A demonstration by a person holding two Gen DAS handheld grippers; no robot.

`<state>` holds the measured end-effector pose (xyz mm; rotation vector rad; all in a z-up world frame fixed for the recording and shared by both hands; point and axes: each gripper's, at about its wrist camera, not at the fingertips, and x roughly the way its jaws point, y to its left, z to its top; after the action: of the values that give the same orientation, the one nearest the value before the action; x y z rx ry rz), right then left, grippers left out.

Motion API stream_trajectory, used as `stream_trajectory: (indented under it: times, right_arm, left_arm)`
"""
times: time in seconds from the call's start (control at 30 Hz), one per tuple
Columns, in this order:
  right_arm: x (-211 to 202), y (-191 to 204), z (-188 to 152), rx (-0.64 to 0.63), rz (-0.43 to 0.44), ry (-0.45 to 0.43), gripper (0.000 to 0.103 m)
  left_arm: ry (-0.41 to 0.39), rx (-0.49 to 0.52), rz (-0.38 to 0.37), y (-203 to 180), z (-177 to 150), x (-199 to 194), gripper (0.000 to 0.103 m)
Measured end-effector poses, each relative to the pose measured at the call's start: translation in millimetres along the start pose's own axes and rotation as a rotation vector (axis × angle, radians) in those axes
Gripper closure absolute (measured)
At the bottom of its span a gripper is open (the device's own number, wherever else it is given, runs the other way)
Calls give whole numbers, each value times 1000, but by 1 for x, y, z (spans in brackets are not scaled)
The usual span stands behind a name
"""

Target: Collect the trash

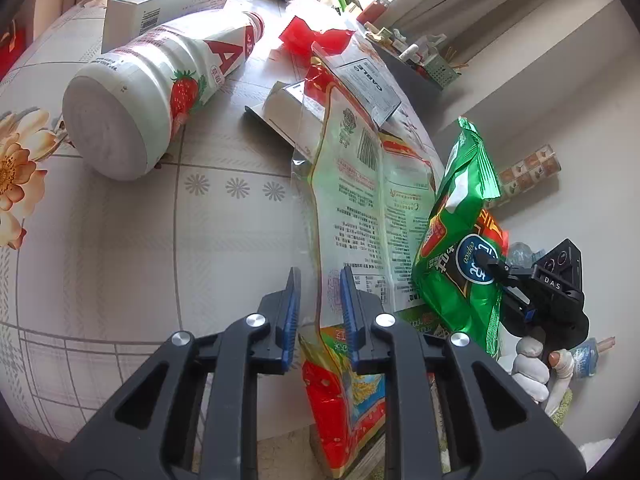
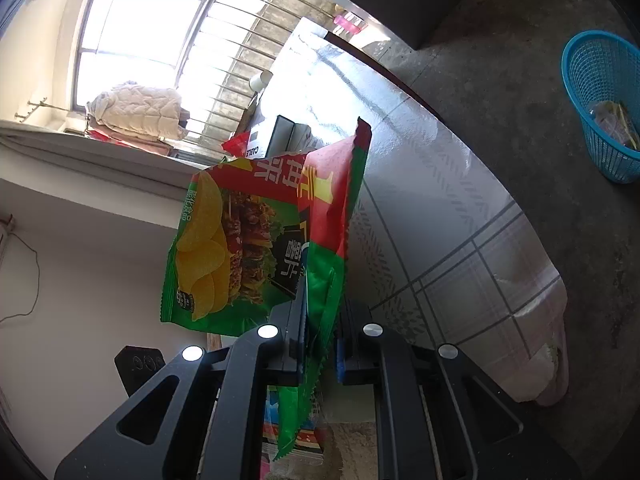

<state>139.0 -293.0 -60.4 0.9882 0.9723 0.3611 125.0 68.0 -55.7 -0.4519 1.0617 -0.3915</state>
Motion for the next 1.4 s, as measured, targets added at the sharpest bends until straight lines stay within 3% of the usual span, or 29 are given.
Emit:
stream_trajectory:
  times: [0.17, 0.43, 0.63, 0.8, 1.0, 1.17, 1.4]
  right_arm:
    - [-17, 5, -4, -16, 33, -29, 93]
    - [-63, 19, -3, -63, 91, -133, 94]
    - [-123, 13, -2, -67, 113, -269, 94]
    - [-183, -9, -3, -33, 102, -417, 94]
    - [-250, -60, -11, 71, 62, -594, 94]
    - [-286, -117, -9, 200, 18, -717, 94]
    - [-280, -202, 20, 388, -94, -767, 94]
  left_arm:
    - [-47, 19, -28, -8, -2, -12, 99]
    - [-141, 85, -82, -36, -3, -49, 102]
    - [-207, 154, -134, -68, 5, -71, 102]
    - [-223, 233, -198, -110, 22, -67, 102]
    - [-207, 359, -290, -176, 40, -46, 102]
    - [-150, 441, -352, -234, 57, -2, 102]
    - [20, 487, -419, -318, 77, 95, 102]
